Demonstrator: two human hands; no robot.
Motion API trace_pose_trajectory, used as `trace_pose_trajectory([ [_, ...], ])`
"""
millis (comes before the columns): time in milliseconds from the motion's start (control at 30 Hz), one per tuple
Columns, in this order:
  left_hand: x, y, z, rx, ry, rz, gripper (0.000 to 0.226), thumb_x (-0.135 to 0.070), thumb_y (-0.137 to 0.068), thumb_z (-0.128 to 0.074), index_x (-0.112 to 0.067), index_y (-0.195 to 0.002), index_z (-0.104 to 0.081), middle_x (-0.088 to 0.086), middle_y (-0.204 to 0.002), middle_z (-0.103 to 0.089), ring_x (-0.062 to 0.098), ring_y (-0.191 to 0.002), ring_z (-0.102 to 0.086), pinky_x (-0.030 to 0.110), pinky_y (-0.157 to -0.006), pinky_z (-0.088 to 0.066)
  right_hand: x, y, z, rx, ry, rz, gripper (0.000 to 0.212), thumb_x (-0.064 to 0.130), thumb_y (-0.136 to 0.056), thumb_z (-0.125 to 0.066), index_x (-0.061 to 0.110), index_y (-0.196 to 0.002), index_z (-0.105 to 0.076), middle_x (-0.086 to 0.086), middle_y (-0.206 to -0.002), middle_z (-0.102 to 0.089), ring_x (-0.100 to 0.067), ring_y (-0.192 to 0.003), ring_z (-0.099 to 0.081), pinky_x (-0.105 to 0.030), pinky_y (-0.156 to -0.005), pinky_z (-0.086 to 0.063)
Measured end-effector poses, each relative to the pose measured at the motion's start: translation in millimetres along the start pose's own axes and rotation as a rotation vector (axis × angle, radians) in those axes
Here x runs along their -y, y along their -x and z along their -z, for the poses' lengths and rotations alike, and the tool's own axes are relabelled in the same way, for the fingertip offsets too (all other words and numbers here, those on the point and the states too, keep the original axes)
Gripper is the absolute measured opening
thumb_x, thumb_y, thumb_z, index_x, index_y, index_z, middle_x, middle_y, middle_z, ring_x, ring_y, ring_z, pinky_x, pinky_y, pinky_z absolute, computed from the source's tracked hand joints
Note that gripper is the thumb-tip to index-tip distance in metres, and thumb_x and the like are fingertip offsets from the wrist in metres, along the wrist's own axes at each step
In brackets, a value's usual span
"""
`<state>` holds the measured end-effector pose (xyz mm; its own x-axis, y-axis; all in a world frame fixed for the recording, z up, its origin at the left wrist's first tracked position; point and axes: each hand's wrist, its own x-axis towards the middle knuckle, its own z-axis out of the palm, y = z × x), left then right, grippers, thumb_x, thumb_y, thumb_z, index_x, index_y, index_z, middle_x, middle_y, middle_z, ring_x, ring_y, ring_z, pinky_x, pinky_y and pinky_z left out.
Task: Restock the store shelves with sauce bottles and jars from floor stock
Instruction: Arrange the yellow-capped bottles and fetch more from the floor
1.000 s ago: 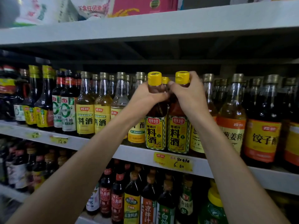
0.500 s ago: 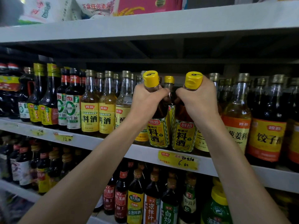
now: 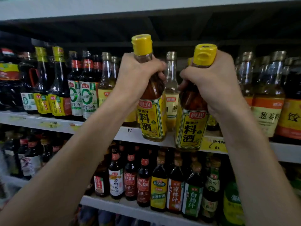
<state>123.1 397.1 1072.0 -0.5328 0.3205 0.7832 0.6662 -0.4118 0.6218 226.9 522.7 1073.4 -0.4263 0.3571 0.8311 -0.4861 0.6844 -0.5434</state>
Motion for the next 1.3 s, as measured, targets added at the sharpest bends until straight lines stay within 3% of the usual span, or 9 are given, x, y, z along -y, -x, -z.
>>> trace_pose_trajectory([
  [100,15.3,10.8,25.7,0.009,0.038,0.099,0.032,-0.004,-0.076,-0.07,-0.024,-0.051,-0.064,0.0,-0.057,-0.061,0.023,-0.06,-0.062,0.04,-0.066,-0.055,6.5,16.5,-27.2,-0.009,0.002,-0.04,0.02,0.003,-0.074,-0.069,0.015,-0.07,-0.053,-0.006,-0.057,-0.061,-0.025,-0.056,-0.067,-0.038,-0.057,-0.059],
  [267,34.0,37.0,63.1,0.069,0.056,0.159,0.03,-0.004,-0.074,-0.069,-0.02,-0.05,-0.063,0.004,-0.055,-0.062,0.023,-0.058,-0.063,0.049,-0.068,-0.057,7.6,46.7,-67.8,-0.014,-0.009,-0.128,0.015,0.001,-0.073,-0.067,-0.006,-0.082,-0.056,-0.024,-0.066,-0.061,-0.029,-0.054,-0.067,-0.045,-0.057,-0.058],
  [500,84.1,100.2,69.5,0.157,0.118,0.278,0.026,0.004,-0.074,-0.068,-0.01,-0.053,-0.061,0.006,-0.055,-0.056,0.02,-0.054,-0.055,0.031,-0.055,-0.043,-19.2,113.4,-98.4,-0.016,-0.001,-0.29,0.021,0.001,-0.069,-0.068,0.019,-0.058,-0.063,0.002,-0.053,-0.064,-0.018,-0.047,-0.061,-0.027,-0.049,-0.05],
  [633,133.8,159.5,43.0,0.186,0.154,0.405,0.018,0.002,-0.072,-0.068,0.006,-0.061,-0.054,0.023,-0.058,-0.052,0.017,-0.058,-0.048,0.035,-0.053,-0.039,-59.7,177.1,-91.3,-0.1,0.059,-0.485,0.016,-0.002,-0.065,-0.067,-0.013,-0.067,-0.055,-0.018,-0.058,-0.058,-0.024,-0.054,-0.055,-0.039,-0.052,-0.047],
  [833,214.4,277.7,-18.6,0.366,0.235,0.633,0.022,0.001,-0.075,-0.066,0.019,-0.076,-0.054,0.031,-0.07,-0.058,0.021,-0.07,-0.052,0.053,-0.065,-0.05,-126.2,304.4,-46.9,-0.138,0.079,-0.821,0.022,-0.003,-0.064,-0.07,0.019,-0.068,-0.07,0.005,-0.065,-0.068,-0.011,-0.062,-0.063,-0.025,-0.06,-0.052],
  [1033,279.8,418.7,-92.8,0.502,0.178,0.82,0.036,0.002,-0.075,-0.067,-0.021,-0.053,-0.05,-0.012,-0.051,-0.049,0.001,-0.054,-0.042,0.021,-0.052,-0.036,-204.0,447.6,13.6,-0.175,0.232,-1.13,0.037,-0.008,-0.072,-0.073,0.02,-0.053,-0.061,0.005,-0.061,-0.064,-0.01,-0.063,-0.058,-0.025,-0.065,-0.046],
  [1133,314.3,490.6,-129.3,0.549,0.142,0.966,0.027,-0.006,-0.079,-0.073,-0.007,-0.058,-0.056,0.0,-0.059,-0.058,0.01,-0.059,-0.051,0.024,-0.057,-0.043,-248.2,522.7,50.1,0.03,0.421,-1.237,0.016,0.003,-0.082,-0.072,0.009,-0.068,-0.068,-0.006,-0.069,-0.064,-0.021,-0.072,-0.059,-0.019,-0.06,-0.041],
  [1233,352.1,559.6,-164.3,0.627,0.059,1.122,0.028,-0.012,-0.086,-0.074,0.0,-0.066,-0.058,0.021,-0.064,-0.057,0.018,-0.058,-0.054,0.031,-0.056,-0.048,-291.5,602.2,82.1,0.112,0.573,-1.37,0.026,0.013,-0.089,-0.068,0.006,-0.07,-0.051,-0.01,-0.068,-0.053,-0.03,-0.072,-0.051,-0.029,-0.06,-0.039],
  [1300,376.0,601.0,-183.0,0.676,0.024,1.183,0.031,-0.013,-0.088,-0.071,-0.007,-0.062,-0.057,0.009,-0.057,-0.058,0.009,-0.053,-0.052,0.024,-0.051,-0.044,-315.5,648.0,97.5,0.072,0.608,-1.439,0.025,0.015,-0.091,-0.066,0.011,-0.075,-0.046,-0.009,-0.072,-0.051,-0.029,-0.074,-0.05,-0.034,-0.065,-0.04],
])
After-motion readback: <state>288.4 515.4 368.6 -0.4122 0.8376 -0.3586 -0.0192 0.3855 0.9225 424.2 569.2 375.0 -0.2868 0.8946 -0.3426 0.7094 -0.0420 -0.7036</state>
